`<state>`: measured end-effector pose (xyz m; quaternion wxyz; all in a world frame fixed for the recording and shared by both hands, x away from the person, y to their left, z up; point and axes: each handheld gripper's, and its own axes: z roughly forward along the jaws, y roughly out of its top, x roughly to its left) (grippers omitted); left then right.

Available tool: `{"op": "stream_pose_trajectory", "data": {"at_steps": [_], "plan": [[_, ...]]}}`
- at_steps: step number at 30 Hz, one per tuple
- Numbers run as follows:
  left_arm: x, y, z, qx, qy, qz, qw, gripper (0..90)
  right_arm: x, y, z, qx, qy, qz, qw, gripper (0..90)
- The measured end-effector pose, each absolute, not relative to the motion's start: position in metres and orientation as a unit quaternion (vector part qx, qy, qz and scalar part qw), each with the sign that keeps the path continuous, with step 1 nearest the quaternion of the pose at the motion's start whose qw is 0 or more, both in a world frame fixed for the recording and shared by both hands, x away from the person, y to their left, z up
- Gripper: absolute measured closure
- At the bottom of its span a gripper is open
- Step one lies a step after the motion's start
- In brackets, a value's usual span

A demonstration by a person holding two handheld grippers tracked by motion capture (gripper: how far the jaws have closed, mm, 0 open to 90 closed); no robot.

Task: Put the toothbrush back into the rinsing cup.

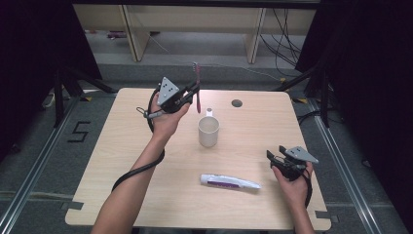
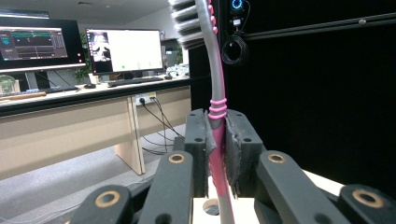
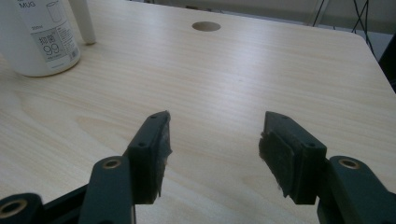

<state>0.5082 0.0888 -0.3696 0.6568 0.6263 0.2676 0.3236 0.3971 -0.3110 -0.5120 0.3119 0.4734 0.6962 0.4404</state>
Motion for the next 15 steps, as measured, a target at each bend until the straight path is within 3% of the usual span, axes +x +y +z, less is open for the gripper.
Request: {"op": "stream_pose_trajectory", "data": {"at_steps": [15], "plan": [[0.521, 0.079, -0.364, 0.628, 0.267, 0.322, 0.656, 80.1, 0.395, -0.309, -0.512, 0.487, 0.69, 0.443, 0.301, 42.8]]}}
